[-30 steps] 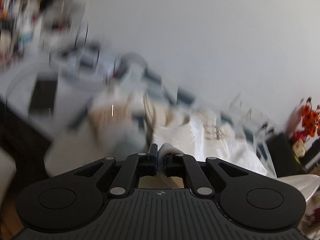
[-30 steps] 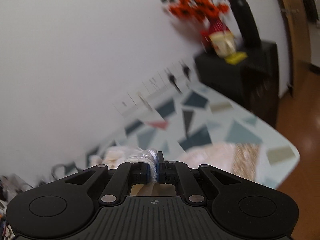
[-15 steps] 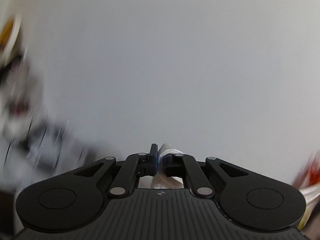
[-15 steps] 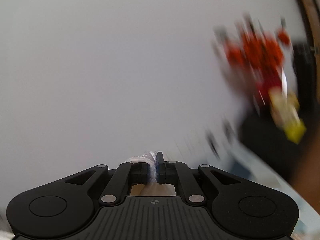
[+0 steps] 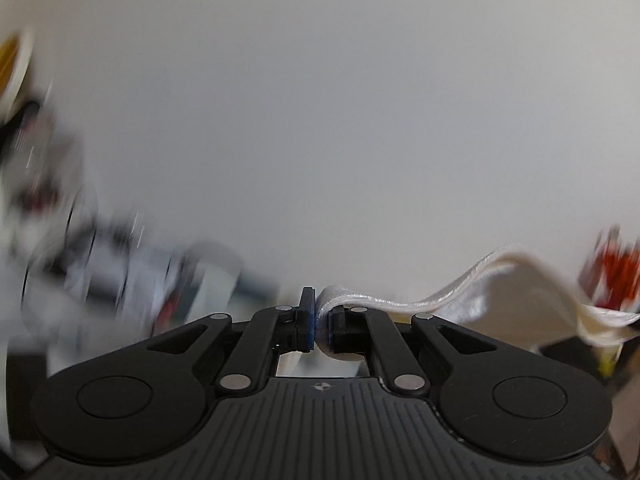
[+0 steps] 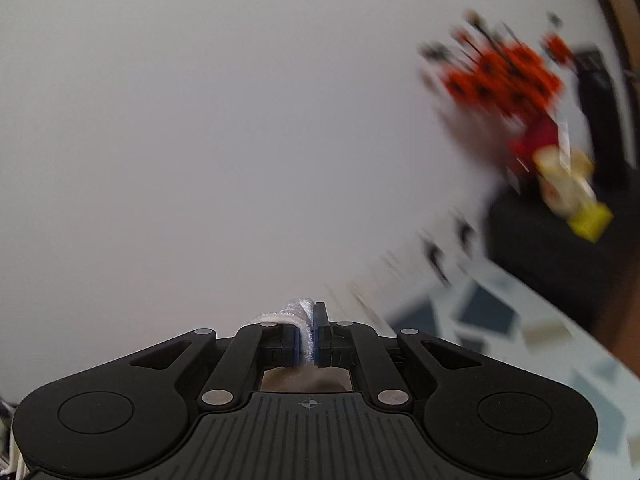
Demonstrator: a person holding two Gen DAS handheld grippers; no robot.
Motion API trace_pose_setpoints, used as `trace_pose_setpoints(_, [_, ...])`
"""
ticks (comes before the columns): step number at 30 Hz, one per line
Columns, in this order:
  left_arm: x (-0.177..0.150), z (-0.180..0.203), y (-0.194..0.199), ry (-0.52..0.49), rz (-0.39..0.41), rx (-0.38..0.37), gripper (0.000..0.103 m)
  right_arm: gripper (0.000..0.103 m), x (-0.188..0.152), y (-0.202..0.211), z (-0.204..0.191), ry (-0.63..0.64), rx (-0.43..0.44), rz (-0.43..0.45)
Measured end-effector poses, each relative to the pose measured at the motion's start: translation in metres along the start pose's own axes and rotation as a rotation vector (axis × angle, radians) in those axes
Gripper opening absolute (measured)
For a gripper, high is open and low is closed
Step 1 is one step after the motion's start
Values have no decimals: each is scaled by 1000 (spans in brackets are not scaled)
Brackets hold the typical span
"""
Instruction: Fold clothes
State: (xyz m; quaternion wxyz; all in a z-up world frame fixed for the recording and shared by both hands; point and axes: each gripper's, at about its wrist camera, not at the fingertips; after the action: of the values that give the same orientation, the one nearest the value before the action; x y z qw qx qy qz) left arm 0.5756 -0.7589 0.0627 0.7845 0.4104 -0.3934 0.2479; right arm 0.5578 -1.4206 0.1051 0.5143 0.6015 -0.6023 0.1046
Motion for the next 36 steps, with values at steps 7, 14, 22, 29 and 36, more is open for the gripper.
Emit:
trace_pose_setpoints(7, [-159,-36,-4,46,-293,81,6,5,-156,-10,121,-134,-252,-232])
trace_pose_setpoints(14, [-181,-39,31,37,-303,123,6,5,-202,38,137,-208,-259,-232])
trace_pose_setpoints(22, [-207,-56,44,-11,-358,151,7,5,-230,62,153,-202,-293,-283])
trace_pose_setpoints(29, [-218,-62,49,-74,-397,164,8,6,-260,67,157,-134,-354,-321])
trace_pose_setpoints(36, [-212,-38,43,-173,-629,69,55,59,-273,74,135,-51,-530,-434])
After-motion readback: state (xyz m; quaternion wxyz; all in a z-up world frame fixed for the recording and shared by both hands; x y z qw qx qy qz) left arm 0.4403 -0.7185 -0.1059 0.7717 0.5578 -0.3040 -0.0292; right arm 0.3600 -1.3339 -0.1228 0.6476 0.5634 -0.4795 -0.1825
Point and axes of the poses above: each gripper's, at about its wrist camera, not at the fingertips, and y roughly against the way its jaws point, z to its right, x to its top, and after that the axes turned 4 degrees about -x, right-handed
